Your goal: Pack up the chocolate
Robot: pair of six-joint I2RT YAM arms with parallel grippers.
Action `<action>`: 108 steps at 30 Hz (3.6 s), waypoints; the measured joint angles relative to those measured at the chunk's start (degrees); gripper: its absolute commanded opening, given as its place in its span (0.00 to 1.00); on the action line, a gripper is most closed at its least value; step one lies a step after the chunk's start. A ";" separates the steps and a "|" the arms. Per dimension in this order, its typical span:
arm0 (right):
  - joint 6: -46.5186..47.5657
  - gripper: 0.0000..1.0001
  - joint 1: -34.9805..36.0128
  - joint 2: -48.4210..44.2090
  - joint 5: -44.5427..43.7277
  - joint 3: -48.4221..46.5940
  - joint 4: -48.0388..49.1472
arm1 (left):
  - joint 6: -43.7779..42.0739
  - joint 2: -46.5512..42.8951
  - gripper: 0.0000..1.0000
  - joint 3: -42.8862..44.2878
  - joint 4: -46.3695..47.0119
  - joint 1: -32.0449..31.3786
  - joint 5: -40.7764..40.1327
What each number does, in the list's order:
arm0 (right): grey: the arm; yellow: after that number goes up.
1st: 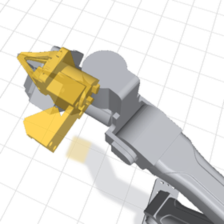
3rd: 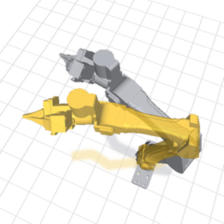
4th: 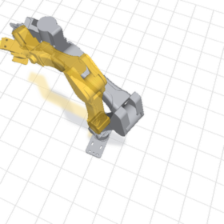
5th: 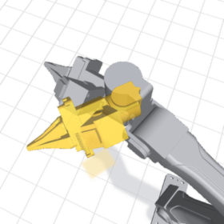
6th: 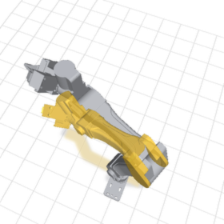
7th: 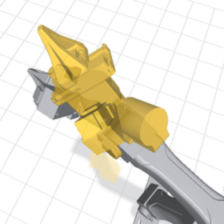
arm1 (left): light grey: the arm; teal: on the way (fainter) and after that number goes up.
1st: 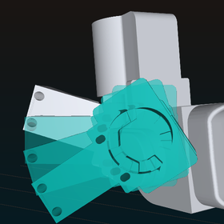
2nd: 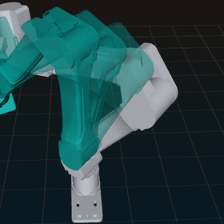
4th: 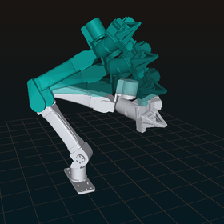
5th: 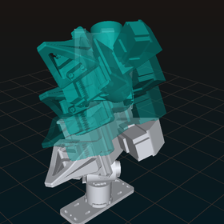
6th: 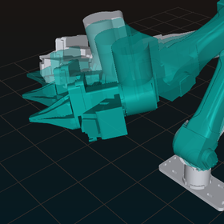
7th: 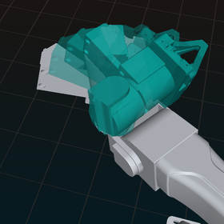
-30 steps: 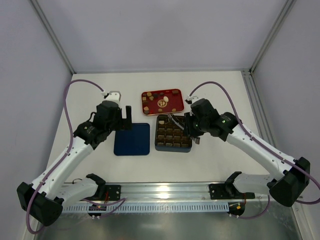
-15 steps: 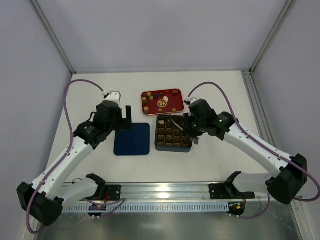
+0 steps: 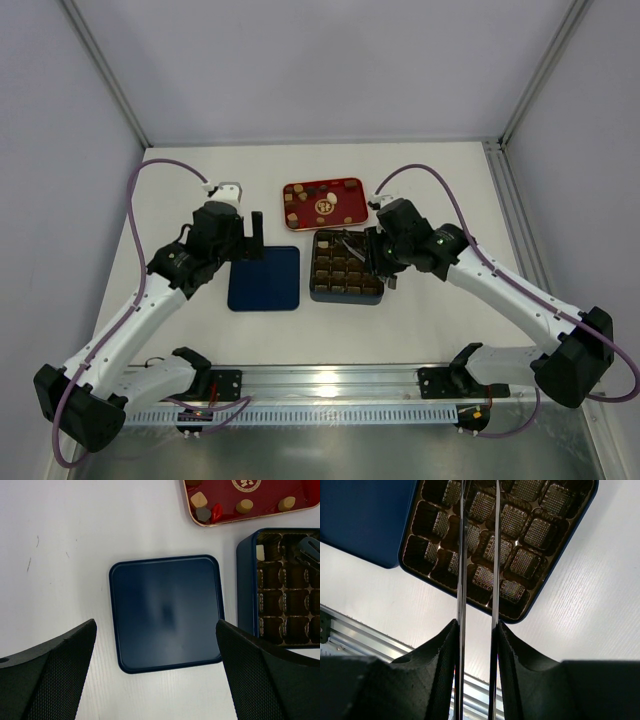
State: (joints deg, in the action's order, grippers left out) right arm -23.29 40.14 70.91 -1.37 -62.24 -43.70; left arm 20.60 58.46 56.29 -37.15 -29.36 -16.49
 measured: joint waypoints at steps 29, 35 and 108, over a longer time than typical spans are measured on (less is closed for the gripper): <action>6.64 0.41 -7.21 18.69 -0.35 -22.51 0.35 | -0.02 0.00 1.00 0.00 -0.02 0.00 0.00; 8.20 0.42 -8.22 30.05 0.07 -27.69 0.44 | -0.02 0.00 1.00 0.00 0.00 0.00 0.00; 9.64 0.29 -10.38 36.35 -1.38 -35.60 -1.44 | -0.02 0.04 1.00 0.00 -0.02 0.00 0.00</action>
State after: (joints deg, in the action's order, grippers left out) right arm -13.65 29.76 107.26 -2.74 -97.84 -45.15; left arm 20.58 58.50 56.29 -37.17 -29.36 -16.49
